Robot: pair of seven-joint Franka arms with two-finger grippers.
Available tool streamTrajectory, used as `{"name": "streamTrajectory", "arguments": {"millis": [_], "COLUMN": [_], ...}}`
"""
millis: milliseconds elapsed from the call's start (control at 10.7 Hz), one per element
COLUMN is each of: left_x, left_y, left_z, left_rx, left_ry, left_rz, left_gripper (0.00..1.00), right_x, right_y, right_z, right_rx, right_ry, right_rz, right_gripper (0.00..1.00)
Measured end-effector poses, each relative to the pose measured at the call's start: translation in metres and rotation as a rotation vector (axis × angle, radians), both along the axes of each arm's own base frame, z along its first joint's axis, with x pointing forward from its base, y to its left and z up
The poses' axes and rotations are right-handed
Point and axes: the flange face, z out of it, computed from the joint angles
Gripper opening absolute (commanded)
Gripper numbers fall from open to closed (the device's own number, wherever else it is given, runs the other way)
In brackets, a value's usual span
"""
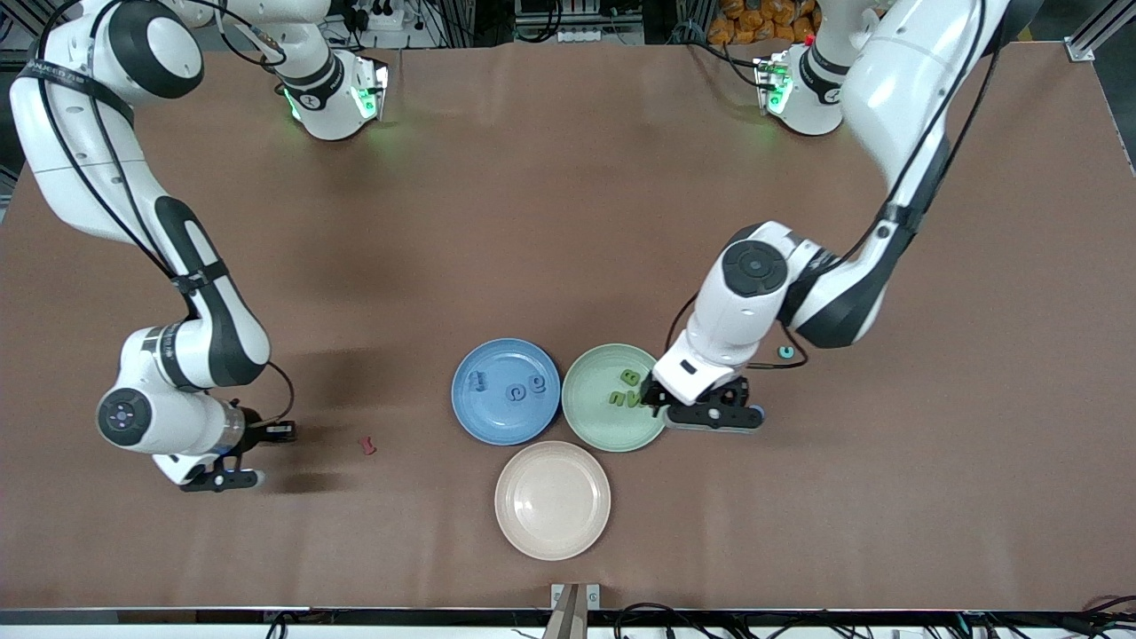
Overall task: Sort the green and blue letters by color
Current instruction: 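Drop the d on the green plate while the right gripper grasps the x, then drop the x on the blue plate while the left gripper rises away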
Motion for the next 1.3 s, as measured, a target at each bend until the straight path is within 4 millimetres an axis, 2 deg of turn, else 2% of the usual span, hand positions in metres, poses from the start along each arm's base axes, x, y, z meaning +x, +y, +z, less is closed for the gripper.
{"name": "streamTrajectory", "arguments": {"millis": [186,279,466,559,745,838,931,1024,1117,1210,1303], "left_x": [0.005,0.004,-0.006,-0.014,-0.022,-0.023,-0.027,-0.033,-0.04,-0.048,-0.057], "left_y": [0.033,0.056,0.103,0.119,0.152,0.171,0.19,0.207,0.226,0.241,0.245], "left_z": [0.06,0.093,0.155,0.178,0.21,0.224,0.237,0.251,0.262,0.273,0.284], "left_rx": [0.068,0.112,0.2,0.212,0.227,0.245,0.237,0.2,0.174,0.175,0.191], "left_ry": [-0.02,-0.019,0.001,0.024,0.048,0.042,0.056,0.079,0.107,0.133,0.139], "left_rz": [0.014,0.034,0.073,0.08,0.064,0.029,0.023,0.04,0.053,0.03,-0.013], "left_gripper": [1.0,1.0,1.0,1.0,1.0,1.0,1.0,1.0,1.0,1.0,1.0], "right_x": [-0.007,-0.011,-0.02,-0.025,-0.038,-0.047,-0.057,-0.065,-0.071,-0.072,-0.068], "right_y": [0.048,0.066,0.109,0.14,0.223,0.266,0.302,0.329,0.345,0.347,0.34], "right_z": [0.01,0.015,0.025,0.031,0.047,0.054,0.057,0.059,0.059,0.057,0.055], "right_rx": [0.035,0.079,0.208,0.231,0.237,0.24,0.243,0.247,0.246,0.24,0.236], "right_ry": [0.071,0.112,0.216,0.248,0.273,0.264,0.252,0.24,0.23,0.226,0.222], "right_rz": [-0.081,-0.141,-0.301,-0.366,-0.501,-0.564,-0.612,-0.647,-0.666,-0.676,-0.687], "right_gripper": [0.0,0.0,0.0,0.0,0.0,0.12,0.6,1.0,1.0,1.0,1.0]}}
